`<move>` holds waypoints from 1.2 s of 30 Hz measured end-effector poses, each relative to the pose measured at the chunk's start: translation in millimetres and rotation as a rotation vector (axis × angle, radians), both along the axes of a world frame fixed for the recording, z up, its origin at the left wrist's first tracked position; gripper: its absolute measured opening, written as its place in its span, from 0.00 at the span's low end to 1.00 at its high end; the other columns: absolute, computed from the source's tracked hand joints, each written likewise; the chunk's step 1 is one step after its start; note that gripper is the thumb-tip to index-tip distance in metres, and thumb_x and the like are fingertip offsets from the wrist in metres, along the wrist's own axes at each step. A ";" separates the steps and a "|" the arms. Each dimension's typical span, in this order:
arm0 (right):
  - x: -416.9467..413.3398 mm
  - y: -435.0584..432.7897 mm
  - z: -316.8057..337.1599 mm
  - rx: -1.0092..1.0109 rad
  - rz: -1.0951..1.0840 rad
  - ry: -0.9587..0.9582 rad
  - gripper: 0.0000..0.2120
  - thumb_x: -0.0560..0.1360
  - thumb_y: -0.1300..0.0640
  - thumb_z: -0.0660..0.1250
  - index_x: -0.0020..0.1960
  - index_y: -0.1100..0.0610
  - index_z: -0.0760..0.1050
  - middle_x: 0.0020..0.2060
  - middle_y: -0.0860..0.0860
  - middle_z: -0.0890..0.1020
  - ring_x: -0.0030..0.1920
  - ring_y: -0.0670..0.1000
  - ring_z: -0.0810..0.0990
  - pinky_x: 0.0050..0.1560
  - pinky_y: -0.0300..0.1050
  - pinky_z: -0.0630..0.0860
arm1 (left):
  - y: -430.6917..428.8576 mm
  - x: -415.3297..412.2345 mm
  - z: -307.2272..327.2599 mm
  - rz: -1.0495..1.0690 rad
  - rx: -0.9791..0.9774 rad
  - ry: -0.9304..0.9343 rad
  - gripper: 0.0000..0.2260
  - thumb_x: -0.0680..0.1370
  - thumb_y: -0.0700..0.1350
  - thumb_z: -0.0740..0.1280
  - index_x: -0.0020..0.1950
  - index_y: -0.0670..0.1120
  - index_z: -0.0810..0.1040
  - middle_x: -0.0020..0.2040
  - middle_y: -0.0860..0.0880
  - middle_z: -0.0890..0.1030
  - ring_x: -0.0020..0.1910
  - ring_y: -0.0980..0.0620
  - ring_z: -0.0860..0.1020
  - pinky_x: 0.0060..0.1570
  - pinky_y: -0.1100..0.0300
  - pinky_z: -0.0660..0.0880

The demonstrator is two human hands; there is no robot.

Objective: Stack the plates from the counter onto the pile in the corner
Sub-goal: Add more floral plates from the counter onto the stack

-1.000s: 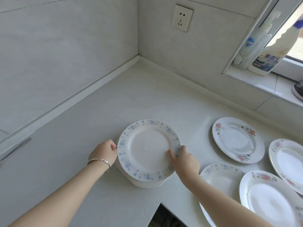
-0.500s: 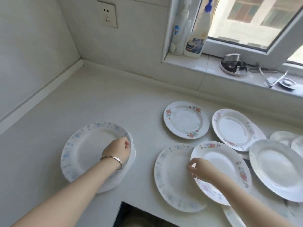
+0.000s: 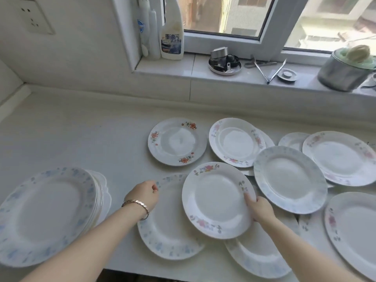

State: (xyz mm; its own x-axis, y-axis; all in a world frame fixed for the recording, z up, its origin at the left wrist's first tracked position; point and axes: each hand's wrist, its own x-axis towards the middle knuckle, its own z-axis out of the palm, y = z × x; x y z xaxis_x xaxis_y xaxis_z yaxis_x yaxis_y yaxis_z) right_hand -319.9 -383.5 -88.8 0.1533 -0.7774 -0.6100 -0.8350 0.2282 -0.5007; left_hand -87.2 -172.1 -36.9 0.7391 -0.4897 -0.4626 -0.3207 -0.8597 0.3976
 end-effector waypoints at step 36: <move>263.5 258.2 45.7 0.122 0.167 -0.543 0.12 0.75 0.52 0.66 0.38 0.60 0.71 0.31 0.52 0.74 0.32 0.50 0.72 0.32 0.42 0.67 | 305.9 78.8 20.6 0.723 -0.068 -0.025 0.11 0.76 0.44 0.58 0.33 0.51 0.70 0.43 0.46 0.84 0.43 0.43 0.83 0.49 0.51 0.80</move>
State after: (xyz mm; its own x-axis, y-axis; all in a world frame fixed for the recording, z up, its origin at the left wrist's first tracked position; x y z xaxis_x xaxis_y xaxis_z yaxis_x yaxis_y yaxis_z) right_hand -56.4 -125.4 -43.1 0.5837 -0.6448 -0.4935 -0.4953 0.1988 -0.8456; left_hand -8.4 133.8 -16.3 0.8987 0.0983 -0.4274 0.3088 -0.8340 0.4573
